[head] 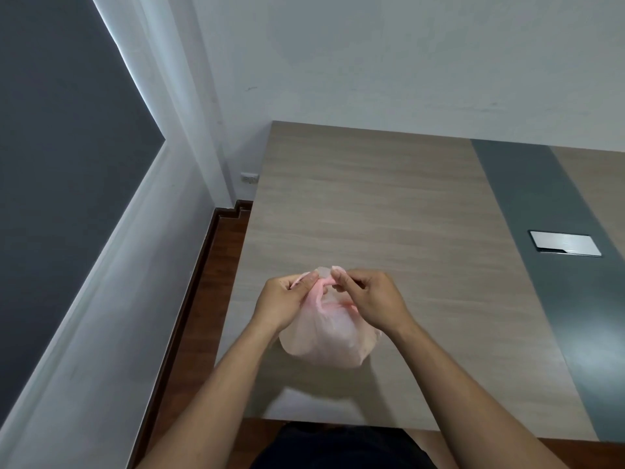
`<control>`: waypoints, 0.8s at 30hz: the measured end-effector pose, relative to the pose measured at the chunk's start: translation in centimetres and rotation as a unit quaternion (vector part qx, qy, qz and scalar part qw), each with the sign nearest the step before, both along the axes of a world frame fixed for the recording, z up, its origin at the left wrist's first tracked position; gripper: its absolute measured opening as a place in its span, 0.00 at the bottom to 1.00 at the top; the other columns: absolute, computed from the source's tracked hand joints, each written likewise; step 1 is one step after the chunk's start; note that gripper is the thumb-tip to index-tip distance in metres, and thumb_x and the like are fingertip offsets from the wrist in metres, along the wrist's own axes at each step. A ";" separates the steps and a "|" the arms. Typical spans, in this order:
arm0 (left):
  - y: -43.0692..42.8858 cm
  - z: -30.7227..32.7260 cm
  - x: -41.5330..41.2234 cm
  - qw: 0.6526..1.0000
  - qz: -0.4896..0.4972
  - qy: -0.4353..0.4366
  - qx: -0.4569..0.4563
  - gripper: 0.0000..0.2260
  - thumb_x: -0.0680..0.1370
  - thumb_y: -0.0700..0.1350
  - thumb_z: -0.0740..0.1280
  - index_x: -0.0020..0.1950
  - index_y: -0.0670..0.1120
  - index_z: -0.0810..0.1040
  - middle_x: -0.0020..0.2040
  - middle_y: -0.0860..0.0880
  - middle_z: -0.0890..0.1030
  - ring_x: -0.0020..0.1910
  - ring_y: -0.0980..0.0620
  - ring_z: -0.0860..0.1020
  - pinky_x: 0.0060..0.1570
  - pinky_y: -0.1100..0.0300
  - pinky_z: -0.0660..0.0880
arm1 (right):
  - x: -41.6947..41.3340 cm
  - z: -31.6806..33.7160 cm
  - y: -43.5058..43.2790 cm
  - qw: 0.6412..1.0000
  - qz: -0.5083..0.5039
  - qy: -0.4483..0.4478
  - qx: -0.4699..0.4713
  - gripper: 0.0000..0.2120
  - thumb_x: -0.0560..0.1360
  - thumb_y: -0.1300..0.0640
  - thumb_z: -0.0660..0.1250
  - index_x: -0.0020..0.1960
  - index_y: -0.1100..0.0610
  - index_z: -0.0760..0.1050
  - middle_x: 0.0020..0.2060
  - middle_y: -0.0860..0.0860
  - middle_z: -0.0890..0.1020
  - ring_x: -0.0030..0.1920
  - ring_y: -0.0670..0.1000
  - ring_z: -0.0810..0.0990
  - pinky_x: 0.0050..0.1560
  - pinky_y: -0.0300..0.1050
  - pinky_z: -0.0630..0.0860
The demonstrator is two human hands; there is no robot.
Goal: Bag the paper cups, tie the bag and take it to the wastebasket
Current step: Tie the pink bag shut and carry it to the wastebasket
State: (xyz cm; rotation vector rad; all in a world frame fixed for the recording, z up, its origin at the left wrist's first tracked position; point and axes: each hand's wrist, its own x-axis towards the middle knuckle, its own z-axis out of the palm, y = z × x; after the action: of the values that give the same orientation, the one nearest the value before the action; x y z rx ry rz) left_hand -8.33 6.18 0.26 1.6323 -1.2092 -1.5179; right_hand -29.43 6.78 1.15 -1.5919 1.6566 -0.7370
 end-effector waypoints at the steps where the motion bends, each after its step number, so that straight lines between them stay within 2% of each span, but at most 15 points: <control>1: -0.1 -0.1 -0.1 1.000 0.008 -0.014 -0.010 0.14 0.84 0.62 0.71 0.51 0.56 0.93 0.47 0.54 0.92 0.53 0.47 0.89 0.57 0.46 0.85 | -0.2 -0.4 -0.1 1.000 -0.008 -0.001 0.001 0.24 0.84 0.35 0.66 0.45 0.52 0.89 0.34 0.43 0.87 0.38 0.40 0.84 0.43 0.44 0.78; 3: -0.1 -0.5 -0.1 0.998 0.037 -0.042 -0.037 0.12 0.84 0.60 0.72 0.52 0.56 0.93 0.48 0.55 0.91 0.52 0.52 0.88 0.50 0.53 0.83 | -0.6 -0.9 -0.2 0.999 -0.033 -0.003 0.000 0.29 0.84 0.33 0.65 0.41 0.56 0.86 0.31 0.48 0.84 0.33 0.48 0.80 0.40 0.48 0.75; 4: -0.2 -0.7 0.0 0.996 0.049 -0.050 -0.049 0.11 0.84 0.58 0.73 0.53 0.56 0.93 0.48 0.57 0.91 0.51 0.56 0.88 0.49 0.55 0.82 | -0.9 -1.3 -0.3 0.999 -0.052 -0.002 0.003 0.30 0.84 0.32 0.64 0.43 0.56 0.87 0.33 0.51 0.87 0.35 0.51 0.83 0.40 0.50 0.77; 5: -0.3 -1.0 0.2 0.995 0.059 -0.057 -0.057 0.10 0.84 0.57 0.73 0.53 0.56 0.93 0.48 0.58 0.91 0.51 0.59 0.87 0.49 0.56 0.81 | -1.3 -1.6 -0.4 0.997 -0.073 0.002 0.006 0.30 0.84 0.31 0.64 0.46 0.56 0.88 0.36 0.51 0.89 0.36 0.49 0.85 0.40 0.50 0.78; 6: -0.5 -1.4 0.5 0.993 0.068 -0.067 -0.063 0.09 0.83 0.56 0.74 0.53 0.56 0.93 0.48 0.59 0.91 0.51 0.60 0.87 0.48 0.56 0.81 | -1.7 -1.9 -0.4 0.996 -0.090 0.010 0.008 0.31 0.83 0.30 0.63 0.47 0.56 0.88 0.35 0.49 0.89 0.35 0.45 0.82 0.39 0.49 0.76; 8: -0.8 -2.0 1.3 0.988 0.085 -0.104 -0.075 0.09 0.83 0.55 0.74 0.53 0.54 0.93 0.49 0.57 0.92 0.50 0.56 0.88 0.46 0.60 0.79 | -2.7 -2.5 -0.3 0.993 -0.109 0.040 0.015 0.32 0.83 0.30 0.62 0.49 0.57 0.87 0.35 0.52 0.88 0.33 0.42 0.78 0.37 0.47 0.74; 10: -1.1 -2.6 2.2 0.977 0.090 -0.163 -0.101 0.10 0.83 0.53 0.75 0.55 0.50 0.93 0.51 0.52 0.92 0.49 0.54 0.87 0.41 0.69 0.75 | -3.8 -3.0 -0.2 0.990 -0.122 0.056 0.033 0.27 0.84 0.32 0.63 0.49 0.51 0.90 0.41 0.53 0.91 0.39 0.47 0.89 0.42 0.48 0.82; 11: -1.1 -2.8 2.6 0.971 0.083 -0.191 -0.116 0.10 0.83 0.52 0.75 0.56 0.48 0.93 0.51 0.50 0.92 0.47 0.53 0.86 0.40 0.70 0.74 | -4.1 -3.3 -0.1 0.990 -0.125 0.058 0.041 0.25 0.85 0.34 0.63 0.48 0.49 0.91 0.41 0.49 0.91 0.41 0.49 0.90 0.44 0.50 0.83; 13: -0.9 -3.0 2.8 0.963 0.065 -0.218 -0.143 0.09 0.82 0.51 0.76 0.53 0.47 0.93 0.47 0.49 0.92 0.43 0.50 0.85 0.41 0.60 0.77 | -4.1 -3.3 0.0 0.990 -0.124 0.052 0.047 0.24 0.86 0.39 0.64 0.47 0.52 0.91 0.39 0.42 0.91 0.39 0.41 0.88 0.42 0.49 0.81; 15: -0.9 -2.7 2.6 0.963 0.056 -0.216 -0.153 0.10 0.82 0.52 0.77 0.47 0.46 0.92 0.40 0.50 0.90 0.41 0.46 0.85 0.42 0.51 0.79 | -3.4 -2.9 -0.1 0.989 -0.134 0.049 0.034 0.24 0.88 0.41 0.63 0.46 0.55 0.89 0.39 0.42 0.90 0.38 0.38 0.85 0.44 0.45 0.77; 16: -1.0 -2.4 2.5 0.964 0.055 -0.208 -0.157 0.11 0.82 0.52 0.77 0.44 0.46 0.90 0.38 0.52 0.89 0.39 0.48 0.85 0.42 0.51 0.78 | -3.2 -2.5 0.0 0.989 -0.140 0.039 0.025 0.24 0.88 0.42 0.63 0.45 0.55 0.88 0.38 0.42 0.89 0.39 0.40 0.84 0.44 0.44 0.76; 18: -1.1 -1.4 2.2 0.966 0.041 -0.186 -0.174 0.13 0.82 0.53 0.77 0.40 0.49 0.85 0.37 0.54 0.87 0.37 0.55 0.83 0.39 0.58 0.77 | -2.8 -1.2 0.1 0.991 -0.132 -0.014 0.014 0.22 0.88 0.44 0.62 0.43 0.53 0.85 0.37 0.38 0.87 0.37 0.40 0.81 0.44 0.45 0.75; 20: -1.1 -0.6 1.9 0.972 0.021 -0.140 -0.186 0.13 0.83 0.55 0.74 0.43 0.49 0.82 0.41 0.52 0.85 0.41 0.52 0.85 0.41 0.57 0.80 | -2.0 0.3 0.0 0.990 -0.093 -0.105 0.021 0.22 0.90 0.45 0.61 0.46 0.57 0.84 0.48 0.36 0.90 0.46 0.40 0.86 0.50 0.47 0.81; 22: -1.0 0.5 1.1 0.987 0.013 -0.050 -0.150 0.14 0.86 0.56 0.70 0.49 0.47 0.83 0.46 0.48 0.88 0.45 0.45 0.87 0.42 0.53 0.83 | -0.9 2.0 -0.5 0.976 -0.064 -0.207 0.025 0.25 0.90 0.46 0.60 0.49 0.67 0.79 0.57 0.45 0.91 0.58 0.48 0.89 0.61 0.51 0.83; 24: -1.1 1.5 -0.1 0.991 0.035 0.090 -0.097 0.16 0.88 0.57 0.67 0.54 0.44 0.81 0.52 0.45 0.90 0.42 0.45 0.88 0.41 0.54 0.83 | 0.2 3.6 -1.1 0.945 -0.071 -0.316 0.032 0.26 0.90 0.48 0.60 0.47 0.70 0.74 0.51 0.54 0.91 0.55 0.55 0.89 0.60 0.53 0.84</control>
State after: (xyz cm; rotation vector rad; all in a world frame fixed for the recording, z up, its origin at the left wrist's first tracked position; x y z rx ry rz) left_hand -8.39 5.06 1.77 1.3673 -1.1492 -1.4226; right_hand -29.23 5.70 4.74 -1.0364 1.2999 -1.1174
